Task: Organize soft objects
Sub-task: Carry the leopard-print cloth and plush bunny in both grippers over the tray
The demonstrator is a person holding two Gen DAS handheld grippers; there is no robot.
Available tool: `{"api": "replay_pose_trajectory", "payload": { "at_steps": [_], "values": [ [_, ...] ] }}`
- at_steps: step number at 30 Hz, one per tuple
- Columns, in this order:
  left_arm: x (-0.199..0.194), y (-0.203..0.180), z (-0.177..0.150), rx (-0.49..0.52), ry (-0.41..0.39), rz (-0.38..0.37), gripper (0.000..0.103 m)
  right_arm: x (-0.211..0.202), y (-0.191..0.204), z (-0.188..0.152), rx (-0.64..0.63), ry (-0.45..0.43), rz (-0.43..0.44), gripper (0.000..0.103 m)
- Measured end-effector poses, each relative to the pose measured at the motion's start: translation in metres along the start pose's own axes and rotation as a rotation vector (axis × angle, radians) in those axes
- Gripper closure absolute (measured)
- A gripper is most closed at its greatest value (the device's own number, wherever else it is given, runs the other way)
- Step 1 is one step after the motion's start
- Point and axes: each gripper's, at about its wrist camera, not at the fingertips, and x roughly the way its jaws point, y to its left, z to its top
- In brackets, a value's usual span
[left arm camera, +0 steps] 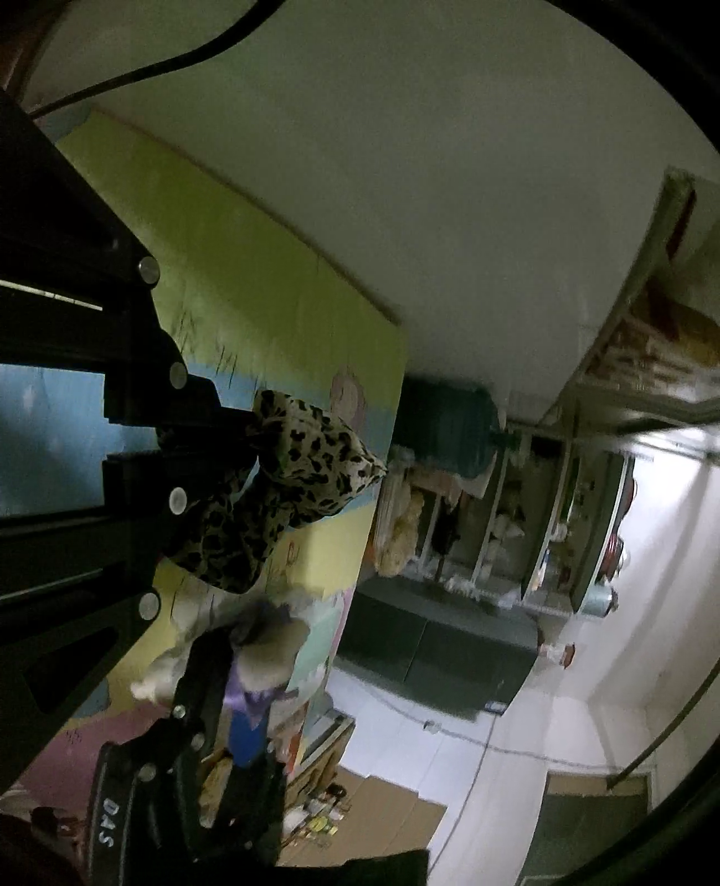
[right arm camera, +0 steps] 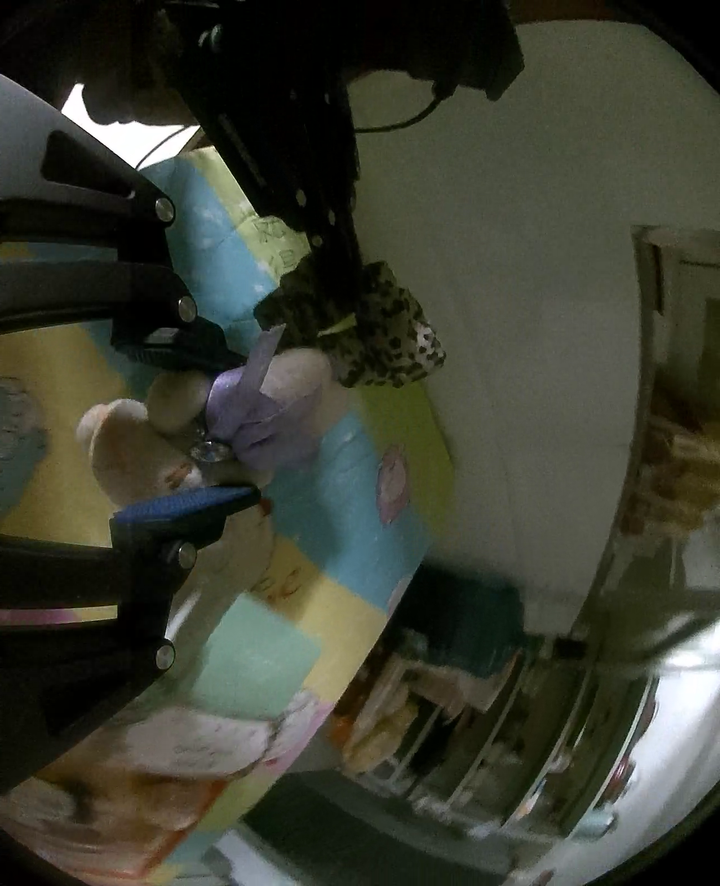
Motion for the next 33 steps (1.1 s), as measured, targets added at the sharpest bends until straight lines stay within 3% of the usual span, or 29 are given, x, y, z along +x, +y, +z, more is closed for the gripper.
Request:
{"api": "replay_pose_trajectory", "payload": {
  "at_steps": [13, 33],
  "values": [
    [-0.002, -0.073, -0.003, 0.104, 0.025, -0.143, 0.097, -0.078, -0.015, -0.057, 0.138, -0.076, -0.115, 0.065],
    [-0.001, -0.183, -0.004, 0.220, 0.046, -0.329, 0.097, -0.148, -0.081, -0.116, 0.361, -0.182, -0.288, 0.065]
  ]
}}
